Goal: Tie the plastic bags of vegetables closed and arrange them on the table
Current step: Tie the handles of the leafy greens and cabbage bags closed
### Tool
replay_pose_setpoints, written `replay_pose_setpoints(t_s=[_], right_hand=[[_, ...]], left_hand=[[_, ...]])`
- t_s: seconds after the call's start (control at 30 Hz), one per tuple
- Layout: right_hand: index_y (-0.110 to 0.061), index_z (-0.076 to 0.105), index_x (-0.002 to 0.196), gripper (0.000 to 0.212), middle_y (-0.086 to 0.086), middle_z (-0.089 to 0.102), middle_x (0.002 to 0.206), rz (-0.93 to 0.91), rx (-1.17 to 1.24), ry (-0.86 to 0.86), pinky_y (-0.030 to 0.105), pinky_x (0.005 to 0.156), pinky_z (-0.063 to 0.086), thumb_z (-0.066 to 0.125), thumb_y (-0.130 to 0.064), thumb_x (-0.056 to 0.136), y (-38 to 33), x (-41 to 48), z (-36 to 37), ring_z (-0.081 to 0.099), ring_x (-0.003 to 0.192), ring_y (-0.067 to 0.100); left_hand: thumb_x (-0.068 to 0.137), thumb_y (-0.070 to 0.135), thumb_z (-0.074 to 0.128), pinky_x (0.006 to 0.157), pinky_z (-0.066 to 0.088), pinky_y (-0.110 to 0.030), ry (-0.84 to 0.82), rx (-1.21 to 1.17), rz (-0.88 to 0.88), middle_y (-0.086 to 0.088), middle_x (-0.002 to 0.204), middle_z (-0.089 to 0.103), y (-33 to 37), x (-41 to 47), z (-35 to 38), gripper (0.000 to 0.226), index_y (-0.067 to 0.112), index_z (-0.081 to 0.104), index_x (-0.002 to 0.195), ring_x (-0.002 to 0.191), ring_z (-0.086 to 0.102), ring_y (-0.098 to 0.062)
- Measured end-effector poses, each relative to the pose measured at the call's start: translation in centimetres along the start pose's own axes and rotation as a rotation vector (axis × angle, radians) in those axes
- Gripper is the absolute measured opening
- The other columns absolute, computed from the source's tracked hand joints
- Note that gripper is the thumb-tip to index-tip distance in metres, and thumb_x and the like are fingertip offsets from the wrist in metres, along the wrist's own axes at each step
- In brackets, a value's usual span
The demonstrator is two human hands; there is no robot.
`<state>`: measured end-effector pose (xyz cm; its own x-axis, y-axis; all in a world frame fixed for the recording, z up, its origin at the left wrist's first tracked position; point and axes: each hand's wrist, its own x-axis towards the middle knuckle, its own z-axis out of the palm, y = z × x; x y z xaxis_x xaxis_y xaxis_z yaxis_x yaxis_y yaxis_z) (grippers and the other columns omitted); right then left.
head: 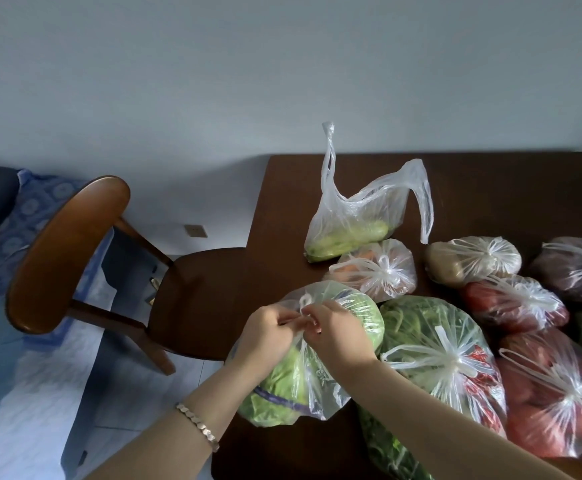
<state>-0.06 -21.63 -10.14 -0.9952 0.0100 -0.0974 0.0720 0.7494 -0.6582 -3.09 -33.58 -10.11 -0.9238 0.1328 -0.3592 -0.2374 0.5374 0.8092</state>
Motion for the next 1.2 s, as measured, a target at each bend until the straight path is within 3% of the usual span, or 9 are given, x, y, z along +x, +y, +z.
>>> replay_pose_setpoints(t_s=[0.13,0.3,0.4,0.63,0.73,0.87,0.93,1.07,1.2], right_hand=[[-0.004,0.061,0.107,0.024,0.013,0.057,0.106,-0.021,-0.056,-0.05,0.032,0.072,0.041,0.051,-0.016,0.089,0.3,0.4,-0.1,0.056,0.091,0.029],[-0.009,0.067,0.082,0.007,-0.006,0.053,0.063,0.096,0.254,0.018,0.012,0.05,0.034,0.062,-0.013,0.08,0.9,0.4,-0.5,0.048,0.058,0.009],[-0.018,0.058,0.067,0.015,-0.008,0.054,0.057,0.173,0.444,0.017,0.017,0.05,0.038,0.07,-0.01,0.074,1.0,0.5,-0.8,0.046,0.05,0.006],[-0.019,0.066,0.065,0.017,-0.012,0.051,0.041,0.297,0.71,-0.336,0.014,0.043,0.031,0.074,-0.007,0.073,1.7,1.4,-3.3,0.036,0.042,0.006],[-0.019,0.075,0.083,0.027,-0.018,0.054,0.042,0.175,0.564,-0.31,0.013,0.046,0.032,0.068,0.005,0.073,2.2,1.1,-2.2,0.037,0.04,0.001],[-0.015,0.076,0.084,0.015,-0.019,0.064,0.067,-0.191,0.204,-0.008,0.009,0.055,0.041,0.069,-0.005,0.075,1.9,0.7,-0.6,0.054,0.055,-0.004],[-0.012,0.074,0.08,0.01,-0.001,0.069,0.074,-0.348,0.048,0.085,0.022,0.055,0.051,0.065,-0.013,0.076,2.5,0.6,0.1,0.064,0.062,0.014],[-0.012,0.067,0.068,0.013,0.001,0.064,0.069,-0.434,-0.231,0.17,0.021,0.037,0.044,0.064,-0.022,0.076,2.8,0.5,0.2,0.062,0.057,0.019],[-0.017,0.061,0.063,0.017,-0.002,0.058,0.065,-0.411,-0.399,0.184,0.02,0.031,0.037,0.07,-0.03,0.07,2.4,0.1,0.3,0.058,0.053,0.015]], left_hand=[[0.083,0.022,0.067,0.081,0.051,-0.031,0.024,0.148,0.096,-0.004,0.088,0.073,0.7,-0.5,-0.1,0.015,0.01,0.075,0.09,0.086,0.065,-0.016],[0.085,0.02,0.065,0.071,0.047,-0.025,0.061,0.181,0.169,-0.003,0.085,0.07,0.4,-0.5,-0.1,0.018,0.007,0.073,0.094,0.079,0.062,-0.013],[0.086,0.021,0.064,0.063,0.048,-0.036,0.062,0.17,0.231,-0.005,0.073,0.067,-0.1,-0.8,-0.1,0.018,0.006,0.073,0.087,0.071,0.064,-0.025],[0.086,0.024,0.063,0.075,0.052,-0.031,-0.026,0.083,0.225,0.008,0.077,0.069,-0.8,-0.4,0.1,0.018,0.012,0.074,0.094,0.077,0.065,-0.009],[0.084,0.031,0.064,0.076,0.05,-0.045,-0.097,0.026,0.117,-0.005,0.084,0.073,-0.8,-0.3,0.2,0.013,0.023,0.074,0.084,0.081,0.066,-0.025],[0.069,0.048,0.068,0.067,0.037,-0.034,-0.116,-0.148,-0.057,-0.001,0.072,0.068,-0.3,-0.2,-0.3,0.018,0.031,0.072,0.069,0.069,0.052,-0.02],[0.078,0.033,0.069,0.067,0.039,-0.027,-0.118,-0.191,-0.093,0.008,0.062,0.065,-0.2,0.0,-0.4,0.011,0.028,0.071,0.068,0.065,0.053,-0.013],[0.082,0.02,0.067,0.066,0.039,-0.026,-0.091,-0.137,-0.086,0.016,0.047,0.059,-0.3,0.1,0.0,0.021,0.029,0.068,0.063,0.059,0.051,-0.006],[0.086,0.017,0.064,0.069,0.042,-0.025,-0.003,-0.02,-0.048,0.009,0.063,0.062,-0.5,0.2,0.2,0.012,0.011,0.074,0.085,0.063,0.054,-0.007]])
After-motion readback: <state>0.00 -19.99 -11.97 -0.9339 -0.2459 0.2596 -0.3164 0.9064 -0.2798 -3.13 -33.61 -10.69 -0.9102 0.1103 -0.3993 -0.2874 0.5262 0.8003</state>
